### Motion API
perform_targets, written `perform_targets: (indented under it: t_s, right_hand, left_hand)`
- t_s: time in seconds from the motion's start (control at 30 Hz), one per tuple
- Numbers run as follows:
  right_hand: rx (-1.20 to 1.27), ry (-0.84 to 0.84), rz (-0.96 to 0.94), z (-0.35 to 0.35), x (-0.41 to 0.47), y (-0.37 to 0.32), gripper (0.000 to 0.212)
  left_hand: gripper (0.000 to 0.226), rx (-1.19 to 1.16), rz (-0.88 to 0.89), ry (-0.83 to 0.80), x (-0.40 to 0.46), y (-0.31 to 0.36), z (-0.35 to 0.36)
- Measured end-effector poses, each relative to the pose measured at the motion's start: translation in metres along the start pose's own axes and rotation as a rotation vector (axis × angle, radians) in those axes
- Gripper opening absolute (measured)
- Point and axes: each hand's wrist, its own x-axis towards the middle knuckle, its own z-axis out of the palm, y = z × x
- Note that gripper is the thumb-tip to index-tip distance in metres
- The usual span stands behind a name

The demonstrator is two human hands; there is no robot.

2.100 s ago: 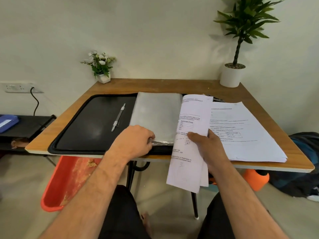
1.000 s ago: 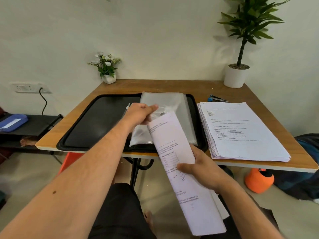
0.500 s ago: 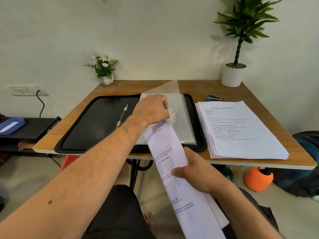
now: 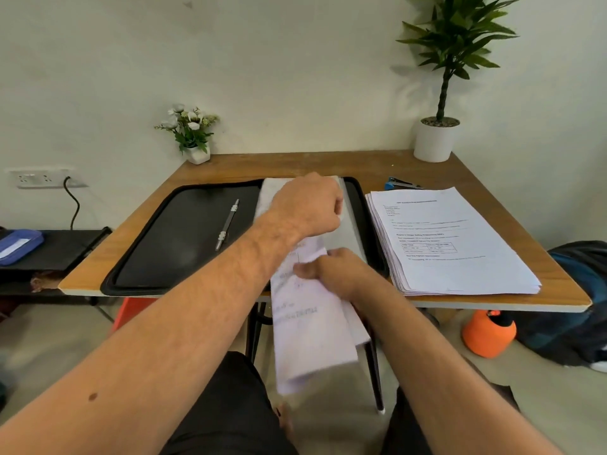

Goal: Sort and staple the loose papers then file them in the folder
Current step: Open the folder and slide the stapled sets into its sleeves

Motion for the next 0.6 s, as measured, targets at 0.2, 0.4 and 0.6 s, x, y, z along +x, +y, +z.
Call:
perform_targets:
  t_s: [0.2,0.4,0.6]
  right_hand:
    - [0.337,0.136,0.127,0.005,0.022,0.018,0.045]
    - [0.832,-0.305,0.016,0.021,0.005,0.043,0.057]
    - [0.496,-0.255,-0.085,0.031,-0.001,0.039,0.074]
  left_hand:
    - [0.019,-0.158,-0.300,-0.032,-0.018,-0.025,0.027]
    - [0.015,-0.295,-0.259,0.129,-0.037,-0.022,0.051]
    - [0.012,-0.395,-0.239,0.190,-0.038,-0.016,0.056]
